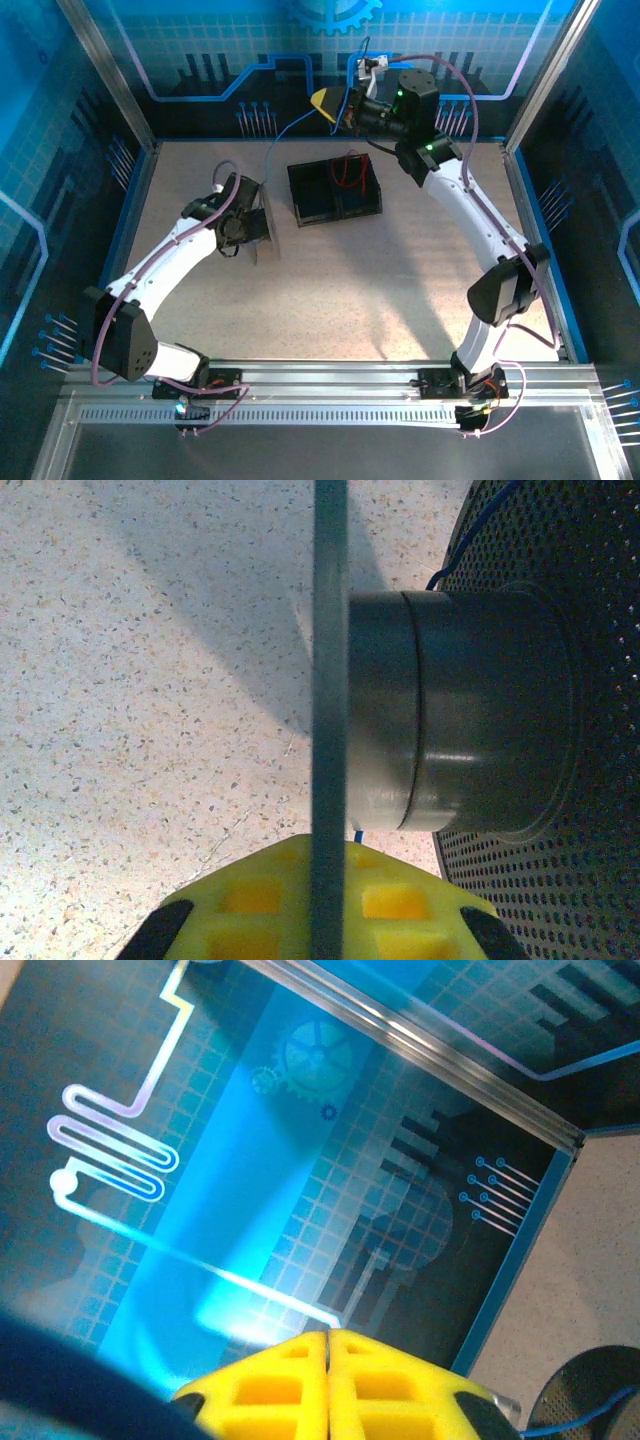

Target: Wrap the cables

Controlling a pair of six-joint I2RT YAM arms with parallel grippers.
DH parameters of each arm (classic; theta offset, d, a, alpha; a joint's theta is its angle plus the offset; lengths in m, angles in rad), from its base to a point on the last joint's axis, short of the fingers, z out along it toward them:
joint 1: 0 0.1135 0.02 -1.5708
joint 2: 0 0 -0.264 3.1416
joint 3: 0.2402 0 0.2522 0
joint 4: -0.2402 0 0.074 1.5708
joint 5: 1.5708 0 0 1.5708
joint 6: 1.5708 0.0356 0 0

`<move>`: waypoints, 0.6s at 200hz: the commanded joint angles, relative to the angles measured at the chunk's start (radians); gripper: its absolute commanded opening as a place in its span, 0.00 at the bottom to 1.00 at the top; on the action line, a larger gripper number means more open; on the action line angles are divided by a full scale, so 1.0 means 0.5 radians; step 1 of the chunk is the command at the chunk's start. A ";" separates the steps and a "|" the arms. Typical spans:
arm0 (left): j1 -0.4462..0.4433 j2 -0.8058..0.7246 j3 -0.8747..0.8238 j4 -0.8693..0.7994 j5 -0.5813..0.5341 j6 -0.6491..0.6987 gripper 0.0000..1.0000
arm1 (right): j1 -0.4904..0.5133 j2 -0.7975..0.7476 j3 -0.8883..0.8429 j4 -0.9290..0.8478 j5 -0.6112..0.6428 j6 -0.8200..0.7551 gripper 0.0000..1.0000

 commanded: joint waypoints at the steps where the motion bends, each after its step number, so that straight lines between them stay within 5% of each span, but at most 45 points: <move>1: 0.089 -0.010 0.018 -0.025 0.036 -0.087 0.00 | 0.044 -0.166 -0.128 0.248 -0.064 0.067 0.00; 120: 0.640 0.100 0.314 -0.030 0.258 -0.098 0.00 | 0.242 -0.594 -0.796 0.422 -0.141 -0.014 0.00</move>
